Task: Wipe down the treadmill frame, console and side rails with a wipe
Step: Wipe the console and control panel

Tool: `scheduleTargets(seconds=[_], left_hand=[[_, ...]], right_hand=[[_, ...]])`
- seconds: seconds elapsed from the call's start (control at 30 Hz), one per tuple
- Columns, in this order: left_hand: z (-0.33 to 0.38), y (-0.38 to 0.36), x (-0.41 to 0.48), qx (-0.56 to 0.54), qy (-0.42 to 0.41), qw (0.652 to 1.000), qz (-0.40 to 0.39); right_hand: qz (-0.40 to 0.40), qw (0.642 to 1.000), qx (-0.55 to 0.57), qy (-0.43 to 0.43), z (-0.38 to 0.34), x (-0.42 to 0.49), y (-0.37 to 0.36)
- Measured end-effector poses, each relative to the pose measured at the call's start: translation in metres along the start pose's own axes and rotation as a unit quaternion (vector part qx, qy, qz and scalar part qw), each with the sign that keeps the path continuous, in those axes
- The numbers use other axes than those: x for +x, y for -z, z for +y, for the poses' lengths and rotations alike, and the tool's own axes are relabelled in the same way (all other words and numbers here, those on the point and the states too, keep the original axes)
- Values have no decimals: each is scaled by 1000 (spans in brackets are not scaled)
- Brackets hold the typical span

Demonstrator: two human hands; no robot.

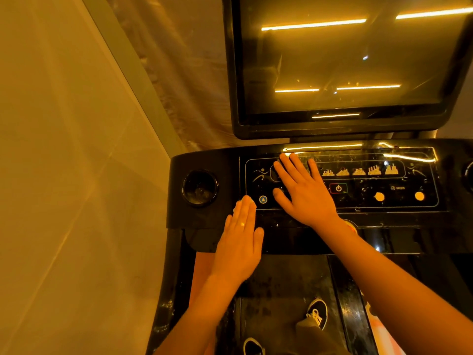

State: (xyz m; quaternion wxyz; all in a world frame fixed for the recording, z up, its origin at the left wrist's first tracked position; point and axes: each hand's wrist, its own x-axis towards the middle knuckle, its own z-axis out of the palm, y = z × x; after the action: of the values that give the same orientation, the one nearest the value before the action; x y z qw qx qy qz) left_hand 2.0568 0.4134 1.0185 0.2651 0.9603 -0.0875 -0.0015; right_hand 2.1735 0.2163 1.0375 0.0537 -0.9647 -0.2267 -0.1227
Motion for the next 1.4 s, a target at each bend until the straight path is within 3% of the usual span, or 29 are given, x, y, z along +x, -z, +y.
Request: scheduleTargets(seconds=[0.4, 0.53, 0.67, 0.73, 0.87, 1.03, 1.4], left_hand=[[-1, -4, 5, 13, -11, 1000, -3], [-2, 1, 19, -10, -34, 999, -15], [-9, 12, 17, -115, -71, 990, -34], [-19, 18, 14, -136, -73, 988, -3], [-56, 33, 25, -24, 7, 989, 146], [-90, 33, 45, 130, 48, 981, 134], [-97, 21, 43, 128, 14, 977, 173]], right_hand=[[-12, 1000, 0, -5, -3, 0, 4], [-11, 997, 71, -33, -12, -4, 9], [-5, 985, 171, -38, -46, -31, 17], [-12, 981, 193, -20, -67, -46, 18], [-41, 989, 142, 21, -102, -54, 8], [-86, 995, 54, 3, -123, -48, -4], [-84, 996, -6, -40, -124, -29, -4]])
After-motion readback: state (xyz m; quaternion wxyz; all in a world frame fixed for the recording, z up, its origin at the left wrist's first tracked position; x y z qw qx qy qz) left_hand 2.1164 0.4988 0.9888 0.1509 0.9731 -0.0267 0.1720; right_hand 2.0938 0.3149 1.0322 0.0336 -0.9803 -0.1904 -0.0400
